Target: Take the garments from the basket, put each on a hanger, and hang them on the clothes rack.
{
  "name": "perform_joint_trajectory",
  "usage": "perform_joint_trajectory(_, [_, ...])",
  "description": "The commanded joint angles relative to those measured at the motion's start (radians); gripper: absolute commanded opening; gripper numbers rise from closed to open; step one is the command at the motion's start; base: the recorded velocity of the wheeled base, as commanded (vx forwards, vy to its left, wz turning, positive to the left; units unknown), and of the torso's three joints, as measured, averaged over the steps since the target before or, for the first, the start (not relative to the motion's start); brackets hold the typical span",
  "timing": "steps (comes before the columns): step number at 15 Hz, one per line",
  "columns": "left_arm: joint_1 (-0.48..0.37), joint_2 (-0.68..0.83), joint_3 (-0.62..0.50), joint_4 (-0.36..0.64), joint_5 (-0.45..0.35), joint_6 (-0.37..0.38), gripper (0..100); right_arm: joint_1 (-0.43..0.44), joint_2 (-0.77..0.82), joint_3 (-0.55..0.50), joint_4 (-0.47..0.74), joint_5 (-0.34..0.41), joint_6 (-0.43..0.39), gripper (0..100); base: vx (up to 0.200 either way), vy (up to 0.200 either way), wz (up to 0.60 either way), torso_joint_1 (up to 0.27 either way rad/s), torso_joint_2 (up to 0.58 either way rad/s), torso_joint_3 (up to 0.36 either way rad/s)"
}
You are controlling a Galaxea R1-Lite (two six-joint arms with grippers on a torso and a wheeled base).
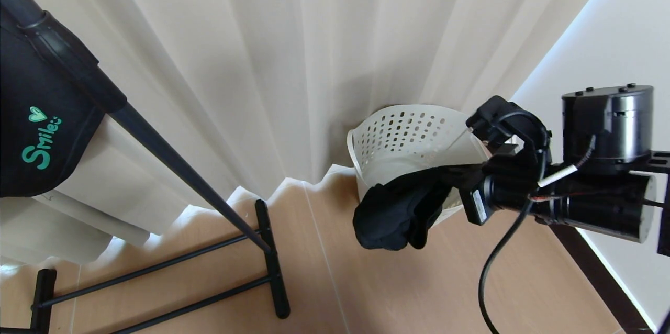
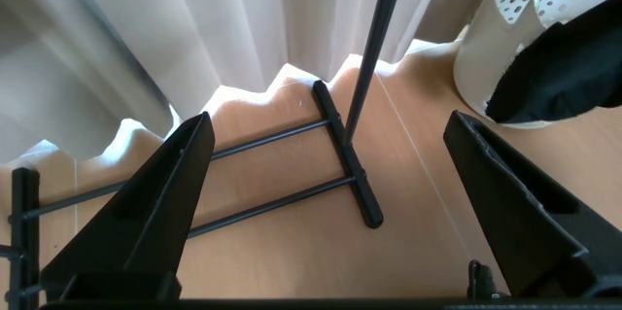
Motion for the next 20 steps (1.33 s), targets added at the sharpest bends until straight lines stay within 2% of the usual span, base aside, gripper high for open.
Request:
perform_joint_trajectory(1, [0.0, 0.0, 0.0, 0.0, -0.001, 0.0, 100, 0.021, -0.086, 0.042, -0.001, 0.0, 0.0, 0, 0.0, 0.0, 0.0, 0.0, 0.0, 0.0])
perform_joint_trajectory(10, [0.0, 0.0, 0.0, 0.0, -0.002, -0.001, 100, 0.017, -0.041, 0.039, -0.019, -0.002, 0.0, 0, 0.0, 0.0, 0.0, 0.0, 0.0, 0.0])
perform_joint_trajectory(20, [0.0, 0.0, 0.0, 0.0, -0.002, -0.001, 100, 0.01, -0.023, 0.044, -0.042, -0.003, -0.002, 0, 0.0, 0.0, 0.0, 0.004, 0.0, 0.176])
